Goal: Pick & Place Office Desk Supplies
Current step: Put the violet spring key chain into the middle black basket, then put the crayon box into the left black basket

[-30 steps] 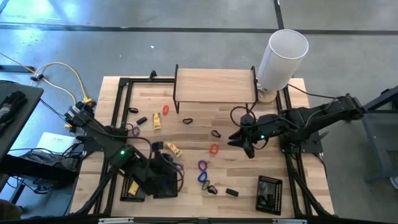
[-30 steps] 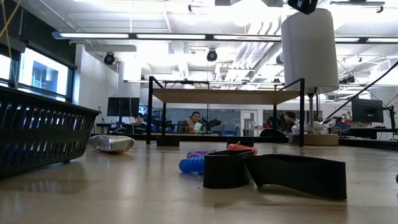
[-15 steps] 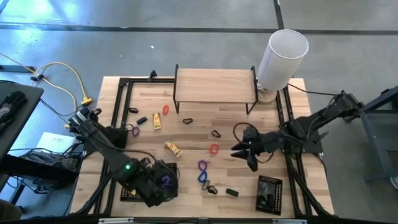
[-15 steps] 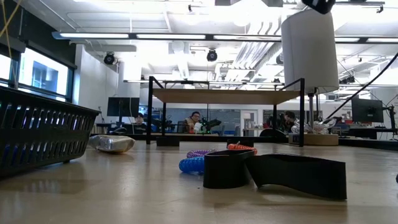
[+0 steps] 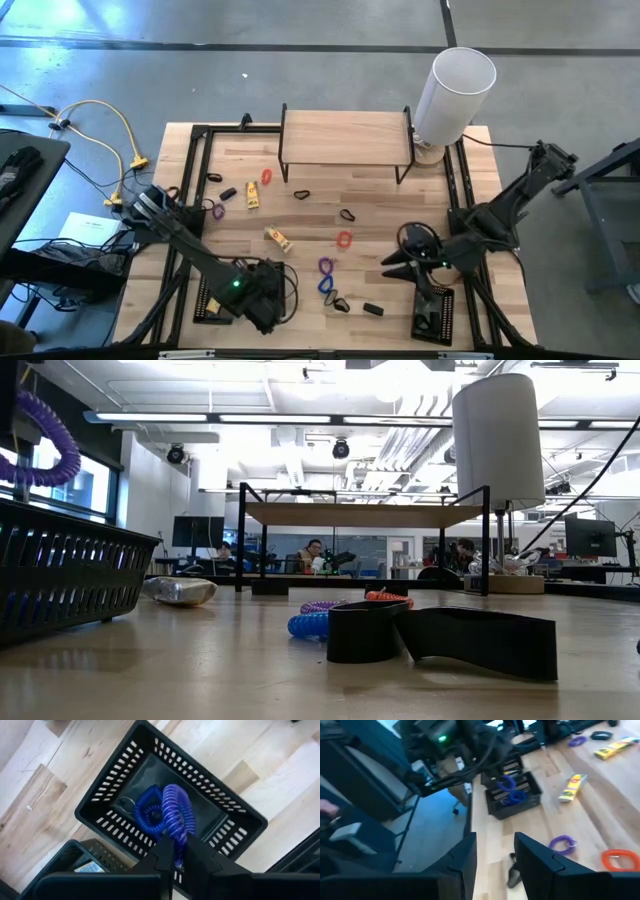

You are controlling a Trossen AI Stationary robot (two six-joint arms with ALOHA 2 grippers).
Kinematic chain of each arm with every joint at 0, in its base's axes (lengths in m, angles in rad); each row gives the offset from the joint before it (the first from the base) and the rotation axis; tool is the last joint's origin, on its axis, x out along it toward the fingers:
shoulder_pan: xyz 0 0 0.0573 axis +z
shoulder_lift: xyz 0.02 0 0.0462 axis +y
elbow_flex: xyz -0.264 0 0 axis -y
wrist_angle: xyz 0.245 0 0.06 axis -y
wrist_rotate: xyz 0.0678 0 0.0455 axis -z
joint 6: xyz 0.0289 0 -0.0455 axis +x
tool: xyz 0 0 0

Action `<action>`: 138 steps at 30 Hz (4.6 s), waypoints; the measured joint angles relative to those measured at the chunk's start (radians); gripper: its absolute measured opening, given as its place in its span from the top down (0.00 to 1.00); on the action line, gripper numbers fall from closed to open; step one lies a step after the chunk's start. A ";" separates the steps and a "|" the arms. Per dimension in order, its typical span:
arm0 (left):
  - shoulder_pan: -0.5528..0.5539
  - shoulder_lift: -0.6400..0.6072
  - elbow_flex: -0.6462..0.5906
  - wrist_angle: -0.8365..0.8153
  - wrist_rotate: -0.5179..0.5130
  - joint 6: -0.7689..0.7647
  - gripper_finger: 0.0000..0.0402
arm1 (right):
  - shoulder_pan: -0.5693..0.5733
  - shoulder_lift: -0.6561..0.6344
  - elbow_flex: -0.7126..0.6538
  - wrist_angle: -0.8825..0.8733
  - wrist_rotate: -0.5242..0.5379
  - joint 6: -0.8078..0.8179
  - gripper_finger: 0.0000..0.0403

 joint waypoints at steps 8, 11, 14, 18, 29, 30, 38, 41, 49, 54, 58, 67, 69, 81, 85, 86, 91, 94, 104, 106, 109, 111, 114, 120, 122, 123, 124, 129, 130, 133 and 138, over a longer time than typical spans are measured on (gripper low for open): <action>0.032 0.007 0.000 0.002 0.096 -0.026 0.84 | 0.055 0.000 0.000 0.002 0.055 0.008 0.71; 0.033 0.007 0.000 0.004 0.097 -0.029 0.84 | 0.064 0.000 0.000 0.002 0.055 0.019 0.71; 0.033 0.007 0.000 0.005 0.097 -0.017 0.84 | 0.068 0.001 0.000 0.001 0.055 0.019 0.71; 0.033 0.007 0.000 0.005 0.098 0.007 0.84 | 0.079 0.011 0.000 -0.001 0.055 0.018 0.71; 0.024 0.013 0.000 0.016 0.160 0.127 0.84 | 0.082 0.057 0.001 -0.008 0.051 0.018 0.71; 0.027 0.015 0.000 0.019 0.160 0.134 0.84 | 0.082 0.059 0.001 -0.009 0.051 0.018 0.71; 0.028 0.018 0.000 0.022 0.147 0.152 0.84 | 0.082 0.063 0.001 -0.011 0.051 0.016 0.71; 0.028 0.018 0.000 0.030 0.145 0.155 0.83 | 0.082 0.063 0.001 -0.010 0.051 0.016 0.71; 0.028 0.018 0.000 0.028 0.156 0.119 0.72 | 0.082 0.063 0.001 -0.010 0.051 0.016 0.71; 0.028 0.018 0.000 0.028 0.157 0.123 0.61 | 0.082 0.063 0.001 -0.010 0.051 0.016 0.71; 0.051 0.010 0.000 0.016 0.164 0.137 0.57 | 0.082 0.063 0.001 -0.010 0.051 0.016 0.71; 0.175 -0.126 0.000 -0.004 0.139 0.401 0.56 | 0.074 0.063 0.001 -0.010 0.057 -0.030 0.71; 0.204 -0.148 0.000 -0.003 0.121 0.518 0.56 | 0.065 0.063 0.001 -0.010 0.057 -0.029 0.71; 0.361 -0.152 -0.012 -0.004 0.016 1.281 0.56 | 0.057 0.063 0.001 -0.027 0.051 -0.011 0.71; 0.426 -0.154 -0.030 -0.002 0.026 1.410 0.56 | 0.053 0.063 0.001 -0.036 0.072 -0.008 0.71; 0.442 -0.155 -0.040 0.000 0.037 1.438 0.56 | 0.048 0.063 0.001 -0.040 0.076 -0.008 0.71; 0.521 -0.155 -0.133 0.024 0.203 1.549 0.56 | 0.026 0.055 0.001 -0.077 0.078 -0.003 0.71; 0.548 -0.154 -0.209 0.078 0.252 1.556 0.56 | 0.015 0.055 0.001 -0.094 0.076 -0.002 0.71; 0.566 -0.154 -0.364 0.230 0.251 1.562 0.56 | -0.043 0.055 0.001 -0.111 0.076 -0.009 0.71; 0.566 -0.154 -0.376 0.245 0.251 1.549 0.56 | -0.054 0.055 0.001 -0.116 0.076 -0.010 0.71; 0.566 -0.154 -0.381 0.262 0.251 1.539 0.56 | -0.072 0.055 0.001 -0.124 0.076 -0.011 0.71; 0.566 -0.154 -0.381 0.276 0.251 1.539 0.56 | -0.084 0.055 0.001 -0.126 0.076 -0.011 0.71; 0.566 -0.154 -0.381 0.299 0.251 1.546 0.56 | -0.101 0.055 0.001 -0.130 0.073 -0.011 0.71; 0.576 -0.154 -0.381 0.362 0.252 1.506 0.57 | -0.133 0.055 0.001 -0.144 0.021 -0.011 0.71; 0.578 -0.154 -0.381 0.370 0.251 1.499 0.57 | -0.139 0.055 0.001 -0.150 0.008 -0.011 0.71; 0.578 -0.154 -0.381 0.378 0.251 1.495 0.56 | -0.139 0.055 0.001 -0.153 0.000 -0.011 0.71; 0.578 -0.154 -0.381 0.383 0.251 1.491 0.56 | -0.139 0.055 0.001 -0.154 -0.003 -0.011 0.71; 0.577 -0.154 -0.380 0.385 0.253 1.521 0.51 | -0.139 0.055 0.001 -0.165 -0.005 -0.011 0.71; 0.577 -0.154 -0.381 0.388 0.273 1.519 0.50 | -0.139 0.055 0.001 -0.168 -0.006 -0.011 0.71; 0.570 -0.154 -0.381 0.397 0.312 1.523 0.47 | -0.139 0.055 0.001 -0.174 -0.006 -0.011 0.71; 0.572 -0.154 -0.381 0.402 0.275 1.488 0.46 | -0.139 0.055 0.001 -0.175 -0.004 -0.011 0.71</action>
